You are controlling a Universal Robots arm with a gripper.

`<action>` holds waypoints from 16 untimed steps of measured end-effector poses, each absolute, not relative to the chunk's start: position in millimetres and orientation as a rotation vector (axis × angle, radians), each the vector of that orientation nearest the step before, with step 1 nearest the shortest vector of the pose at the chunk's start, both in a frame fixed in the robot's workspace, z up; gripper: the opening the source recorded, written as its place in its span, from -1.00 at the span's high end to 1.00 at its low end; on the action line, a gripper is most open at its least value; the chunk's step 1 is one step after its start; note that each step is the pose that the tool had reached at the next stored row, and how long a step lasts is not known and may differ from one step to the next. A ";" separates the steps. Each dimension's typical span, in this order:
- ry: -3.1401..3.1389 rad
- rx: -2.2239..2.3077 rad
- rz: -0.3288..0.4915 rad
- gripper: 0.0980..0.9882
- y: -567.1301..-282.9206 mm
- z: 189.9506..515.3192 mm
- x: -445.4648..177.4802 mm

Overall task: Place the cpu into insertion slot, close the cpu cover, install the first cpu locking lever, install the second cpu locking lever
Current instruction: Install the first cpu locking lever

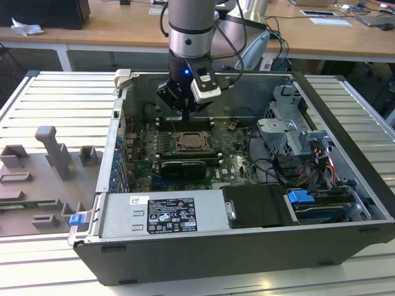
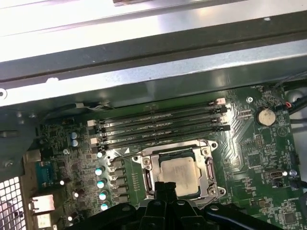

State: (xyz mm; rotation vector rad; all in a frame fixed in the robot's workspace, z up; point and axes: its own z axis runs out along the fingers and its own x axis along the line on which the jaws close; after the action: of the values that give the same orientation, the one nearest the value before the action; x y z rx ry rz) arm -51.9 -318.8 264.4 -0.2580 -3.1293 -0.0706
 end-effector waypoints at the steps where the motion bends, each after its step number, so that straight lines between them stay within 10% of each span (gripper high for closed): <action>1: -3.139 -0.242 -0.072 0.98 -318.8 264.5 -51.9; 16: -3.170 -0.183 -0.078 0.98 -318.8 264.3 -77.2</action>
State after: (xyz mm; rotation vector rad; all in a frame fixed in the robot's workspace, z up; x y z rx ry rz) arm -77.2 -318.8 264.3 -0.1825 -3.1705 -0.0781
